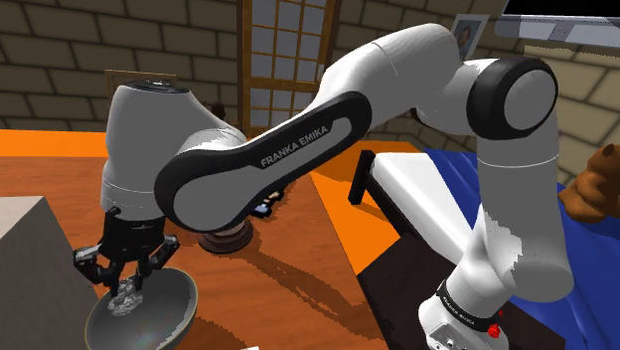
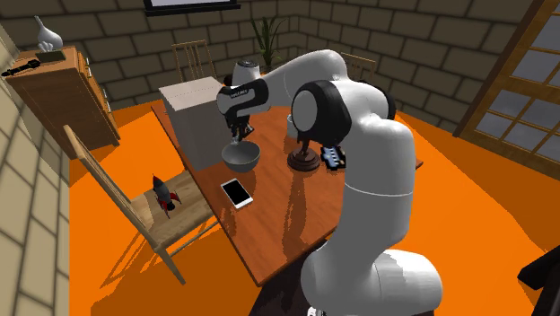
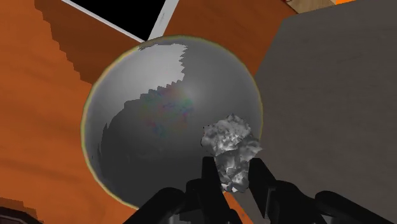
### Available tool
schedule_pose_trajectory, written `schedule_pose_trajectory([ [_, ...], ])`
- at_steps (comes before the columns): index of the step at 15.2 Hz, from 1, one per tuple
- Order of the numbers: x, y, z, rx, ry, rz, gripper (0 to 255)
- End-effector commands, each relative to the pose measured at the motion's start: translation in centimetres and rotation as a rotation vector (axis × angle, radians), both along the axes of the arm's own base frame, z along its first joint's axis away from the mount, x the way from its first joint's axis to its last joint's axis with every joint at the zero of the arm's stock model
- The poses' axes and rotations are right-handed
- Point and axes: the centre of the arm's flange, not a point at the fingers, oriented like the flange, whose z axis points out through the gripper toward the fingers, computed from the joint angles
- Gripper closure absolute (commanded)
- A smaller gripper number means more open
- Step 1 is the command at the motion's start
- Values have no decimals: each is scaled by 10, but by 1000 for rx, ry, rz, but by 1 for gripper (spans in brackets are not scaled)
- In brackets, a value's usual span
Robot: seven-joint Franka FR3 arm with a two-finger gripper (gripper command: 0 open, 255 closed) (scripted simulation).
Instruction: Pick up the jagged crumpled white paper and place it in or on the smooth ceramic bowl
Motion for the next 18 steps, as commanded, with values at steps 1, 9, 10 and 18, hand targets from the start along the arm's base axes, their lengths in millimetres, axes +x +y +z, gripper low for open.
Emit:
schedule_pose_trajectory([
  [1,3,13,-6,-2,-1,-2,255],
  [9,3,13,-50,-2,-1,-2,255],
  [10,3,13,-50,-2,-1,-2,255],
  [18,3,13,-50,-2,-1,-2,0],
])
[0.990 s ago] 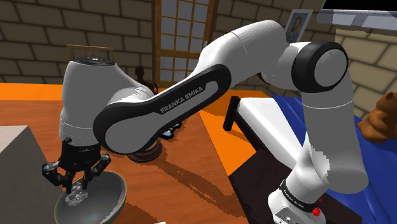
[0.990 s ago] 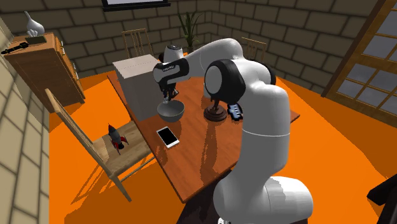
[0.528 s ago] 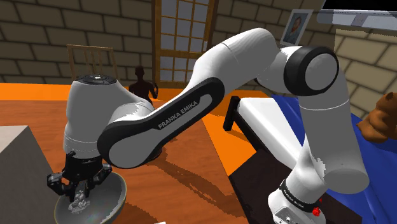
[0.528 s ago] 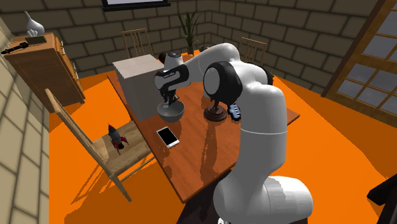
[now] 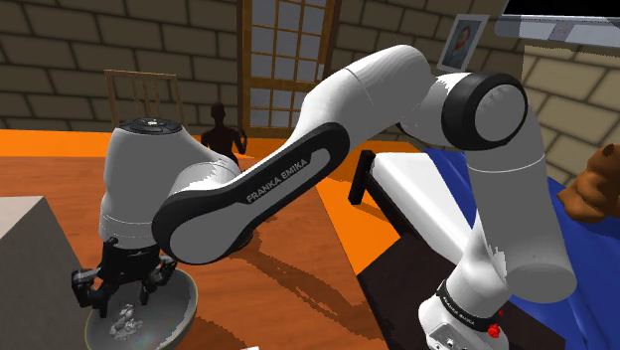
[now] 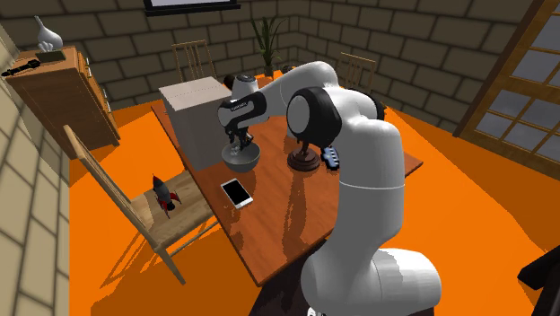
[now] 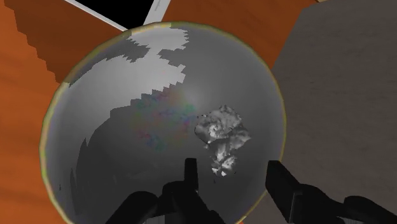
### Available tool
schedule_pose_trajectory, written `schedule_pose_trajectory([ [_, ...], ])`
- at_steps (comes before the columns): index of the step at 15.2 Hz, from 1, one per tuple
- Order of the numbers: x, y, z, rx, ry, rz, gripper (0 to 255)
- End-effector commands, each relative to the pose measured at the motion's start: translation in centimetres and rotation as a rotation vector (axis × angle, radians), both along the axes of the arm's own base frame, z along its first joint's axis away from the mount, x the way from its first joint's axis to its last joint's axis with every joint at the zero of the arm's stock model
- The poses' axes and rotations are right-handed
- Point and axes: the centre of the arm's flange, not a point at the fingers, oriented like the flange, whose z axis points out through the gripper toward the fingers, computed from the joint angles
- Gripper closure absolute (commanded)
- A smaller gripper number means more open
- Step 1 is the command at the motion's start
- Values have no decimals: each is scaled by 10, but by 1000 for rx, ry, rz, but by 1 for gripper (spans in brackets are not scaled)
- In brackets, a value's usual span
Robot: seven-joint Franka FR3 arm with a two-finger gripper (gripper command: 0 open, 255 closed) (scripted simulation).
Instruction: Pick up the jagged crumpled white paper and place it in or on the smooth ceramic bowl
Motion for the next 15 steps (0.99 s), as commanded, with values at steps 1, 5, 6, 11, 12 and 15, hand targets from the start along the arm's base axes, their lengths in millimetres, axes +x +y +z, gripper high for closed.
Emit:
schedule_pose_trajectory([
  [1,0,0,0,0,0,0,0],
  [5,0,0,0,0,0,0,0],
  [6,-1,-4,13,0,0,0,0],
  [11,-2,-14,48,0,0,0,0],
  [12,-2,-14,48,0,0,0,0],
  [15,-2,-14,48,0,0,0,0],
])
